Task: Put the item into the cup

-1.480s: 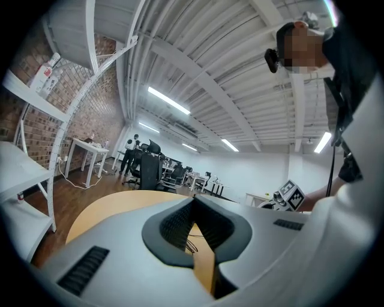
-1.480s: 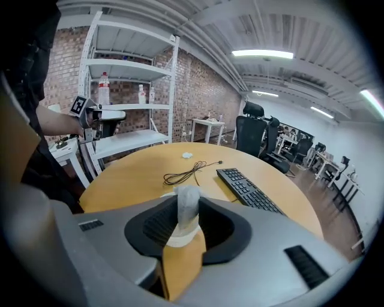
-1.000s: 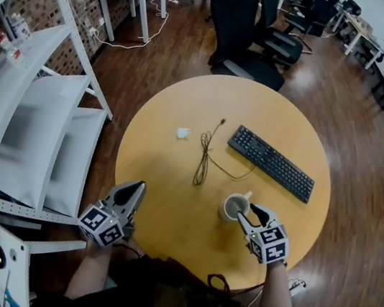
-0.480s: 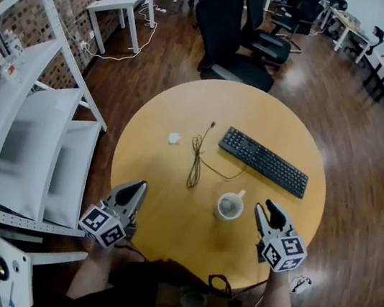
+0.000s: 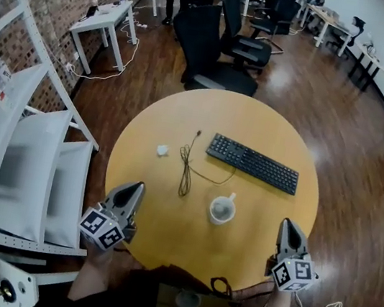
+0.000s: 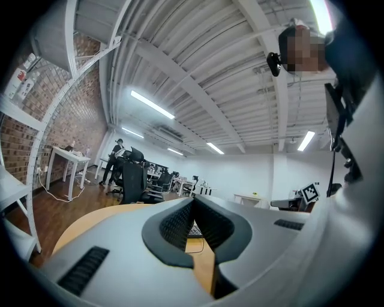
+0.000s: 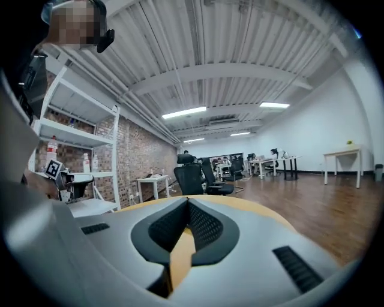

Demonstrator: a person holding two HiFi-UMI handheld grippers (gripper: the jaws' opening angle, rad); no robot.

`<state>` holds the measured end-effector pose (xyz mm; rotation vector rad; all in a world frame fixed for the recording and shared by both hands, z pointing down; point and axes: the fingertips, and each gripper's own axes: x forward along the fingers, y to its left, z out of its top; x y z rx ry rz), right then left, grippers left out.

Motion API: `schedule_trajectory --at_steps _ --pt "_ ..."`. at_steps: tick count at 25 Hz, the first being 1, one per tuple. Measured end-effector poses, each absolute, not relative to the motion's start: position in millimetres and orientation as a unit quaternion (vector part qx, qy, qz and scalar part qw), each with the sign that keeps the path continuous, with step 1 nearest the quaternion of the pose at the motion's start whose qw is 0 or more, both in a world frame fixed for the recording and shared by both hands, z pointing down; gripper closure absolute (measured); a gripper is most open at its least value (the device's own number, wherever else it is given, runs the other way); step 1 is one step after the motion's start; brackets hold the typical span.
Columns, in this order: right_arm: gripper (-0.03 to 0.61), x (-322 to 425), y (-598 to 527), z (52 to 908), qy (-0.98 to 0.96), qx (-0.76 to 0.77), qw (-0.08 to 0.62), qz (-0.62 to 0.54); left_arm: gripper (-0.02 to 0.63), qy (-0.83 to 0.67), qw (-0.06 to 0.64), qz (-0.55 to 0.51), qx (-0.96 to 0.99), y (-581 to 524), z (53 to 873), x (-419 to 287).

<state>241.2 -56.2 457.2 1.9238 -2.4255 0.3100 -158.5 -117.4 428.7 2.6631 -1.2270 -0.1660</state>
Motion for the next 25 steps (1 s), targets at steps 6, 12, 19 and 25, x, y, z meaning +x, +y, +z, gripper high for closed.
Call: schedule_trajectory --at_steps 6,12,19,25 --pt "0.569 251.6 -40.5 471.3 -0.761 0.638 -0.002 0.114 0.611 -0.411 0.106 -0.055 0.904 -119.8 429.0 -154.4" --pt "0.569 244.9 -43.2 468.6 -0.766 0.635 0.014 0.098 0.611 -0.414 0.111 -0.055 0.902 -117.2 432.7 -153.7" --pt "0.569 239.0 -47.4 466.4 -0.771 0.630 0.013 0.093 0.611 -0.419 0.110 -0.065 0.899 -115.8 432.4 -157.2" --pt "0.569 240.0 -50.3 461.8 -0.775 0.625 0.008 0.094 0.611 -0.416 0.110 -0.071 0.900 -116.0 429.9 -155.1"
